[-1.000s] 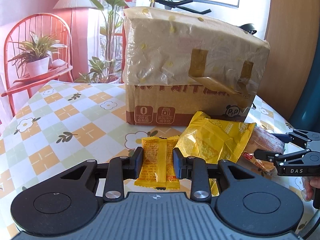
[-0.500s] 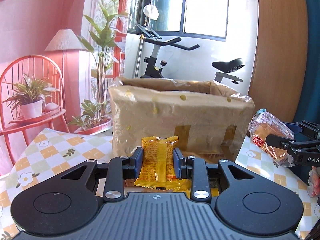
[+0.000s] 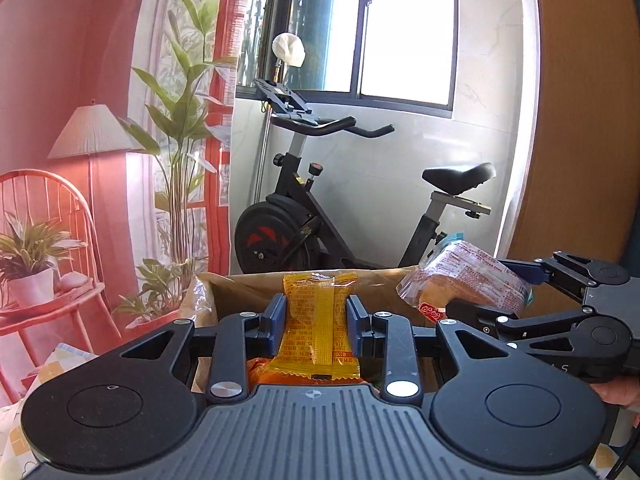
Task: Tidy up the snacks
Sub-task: 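Carry both items over the paper bag and open both tools to drop them, then move left tool to the yellow bag while right tool reaches the cracker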
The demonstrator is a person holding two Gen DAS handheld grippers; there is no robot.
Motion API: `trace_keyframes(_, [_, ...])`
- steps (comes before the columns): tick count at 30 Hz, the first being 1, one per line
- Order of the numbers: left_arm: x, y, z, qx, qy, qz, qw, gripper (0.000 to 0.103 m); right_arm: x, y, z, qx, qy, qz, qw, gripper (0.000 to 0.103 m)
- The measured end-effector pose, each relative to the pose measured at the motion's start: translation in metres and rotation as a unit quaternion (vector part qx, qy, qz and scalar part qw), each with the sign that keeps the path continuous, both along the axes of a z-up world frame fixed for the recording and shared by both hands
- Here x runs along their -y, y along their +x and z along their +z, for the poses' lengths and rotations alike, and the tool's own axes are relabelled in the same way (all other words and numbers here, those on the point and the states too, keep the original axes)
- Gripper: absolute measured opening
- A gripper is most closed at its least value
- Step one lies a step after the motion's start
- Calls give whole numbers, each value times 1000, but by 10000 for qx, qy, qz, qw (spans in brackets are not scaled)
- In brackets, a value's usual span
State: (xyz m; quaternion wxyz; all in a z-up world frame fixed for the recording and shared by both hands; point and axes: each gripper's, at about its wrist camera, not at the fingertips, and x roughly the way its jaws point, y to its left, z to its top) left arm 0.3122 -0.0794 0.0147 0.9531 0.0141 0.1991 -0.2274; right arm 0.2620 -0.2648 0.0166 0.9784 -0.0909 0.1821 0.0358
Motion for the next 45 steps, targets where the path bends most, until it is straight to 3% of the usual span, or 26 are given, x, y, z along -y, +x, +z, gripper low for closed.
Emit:
trace_keyframes(4, [11,24,-6,-141,211,-19,9997,33,9,29,-14,-306,47,-100,9995,74])
trace_keyframes(12, [15,44,-31,-456,358,30,9983,35,23,44,-34,-628,60,-105,9979,75])
trace_keyframes(16, [12,42,-35,-495,361,89,9981,56,17,39,-32,-657,-24,-47,9978,78])
trace_keyframes(19, [7,38,-31,-452,341,186,9982,61,14,32,-26,-516,16,-62,9986,86])
trace_keyframes(33, [-28,-21,-14,-410,116,389,9983,65,1,-23,-10,-306,499,-78,9983,86])
trace_keyframes(45, [-80,-79,-42,-718,144,670,9951,65,-17,-73,-31,-418,954,-123,9945,87])
